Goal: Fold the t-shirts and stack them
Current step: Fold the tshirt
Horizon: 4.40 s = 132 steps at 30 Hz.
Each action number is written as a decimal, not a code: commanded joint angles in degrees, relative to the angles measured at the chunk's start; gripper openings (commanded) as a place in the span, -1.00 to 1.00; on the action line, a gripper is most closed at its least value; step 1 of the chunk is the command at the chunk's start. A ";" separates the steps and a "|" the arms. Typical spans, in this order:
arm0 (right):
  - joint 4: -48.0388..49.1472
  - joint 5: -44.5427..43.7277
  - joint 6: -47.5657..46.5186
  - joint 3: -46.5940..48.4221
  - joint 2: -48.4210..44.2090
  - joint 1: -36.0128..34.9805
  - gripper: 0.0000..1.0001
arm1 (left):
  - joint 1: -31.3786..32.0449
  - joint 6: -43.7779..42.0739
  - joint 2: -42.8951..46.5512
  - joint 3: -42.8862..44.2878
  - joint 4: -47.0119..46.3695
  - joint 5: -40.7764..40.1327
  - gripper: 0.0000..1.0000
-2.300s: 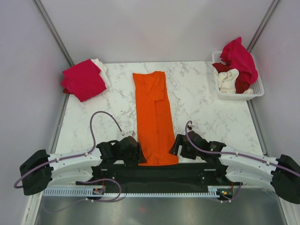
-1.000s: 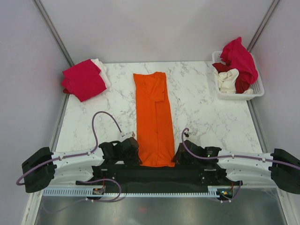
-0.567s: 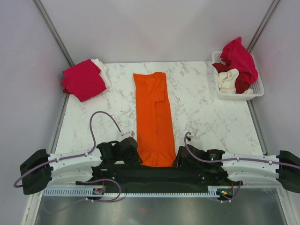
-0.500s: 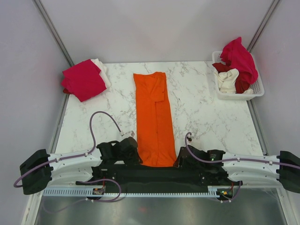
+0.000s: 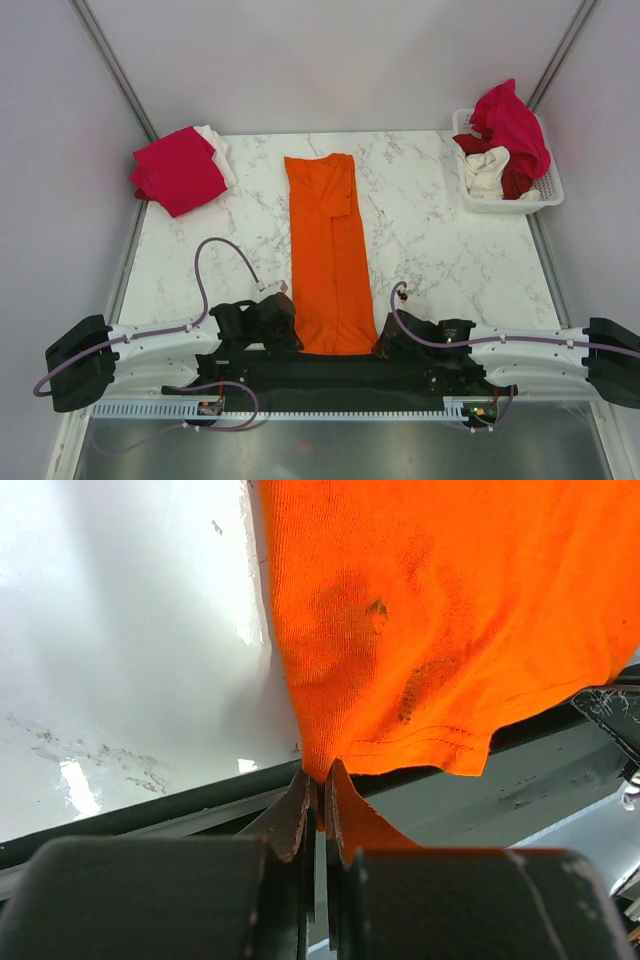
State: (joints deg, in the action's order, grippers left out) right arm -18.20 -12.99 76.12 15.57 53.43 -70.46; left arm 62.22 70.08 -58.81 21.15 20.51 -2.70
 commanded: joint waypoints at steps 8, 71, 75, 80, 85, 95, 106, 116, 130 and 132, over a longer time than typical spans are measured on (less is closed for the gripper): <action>2.03 -0.98 -1.15 2.27 0.54 -0.65 -1.00 | 0.36 1.02 0.71 1.70 -0.65 -0.47 -0.95; -6.94 4.73 -45.09 68.44 55.63 39.60 -0.87 | -37.43 -40.29 -53.51 71.22 24.57 5.33 -0.86; -10.19 5.61 -45.62 78.26 62.30 43.64 0.12 | -41.19 -40.90 -58.52 78.23 25.98 8.49 -0.38; -15.46 6.49 -47.90 89.35 65.93 46.98 0.21 | -45.07 -42.92 -63.97 90.00 30.28 10.17 0.05; -14.59 8.32 -48.96 84.46 59.17 47.34 0.22 | -45.60 -44.59 -60.38 90.22 32.22 4.56 0.09; -3.44 22.13 -47.03 53.02 41.34 47.16 0.23 | -41.74 -41.96 -43.95 63.46 26.79 7.95 0.02; 12.30 39.53 -40.44 32.60 37.18 47.52 0.34 | -41.56 -38.53 -32.96 38.27 8.06 19.75 0.01; 16.08 38.75 -38.76 27.85 41.22 47.60 0.14 | -41.56 -37.56 -32.34 33.88 5.68 19.66 0.01; 19.24 36.90 -39.03 26.17 44.39 47.52 -0.65 | -41.47 -36.86 -30.84 30.62 4.10 16.94 -0.03; 19.25 36.90 -39.03 26.17 44.39 47.60 -0.73 | -41.47 -36.42 -30.49 29.92 3.83 16.85 -0.03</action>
State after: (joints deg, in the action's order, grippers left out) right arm -0.25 25.65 37.98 42.76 96.53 -22.87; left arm 20.86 31.94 -91.53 51.88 26.50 15.09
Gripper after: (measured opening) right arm 0.154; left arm 0.490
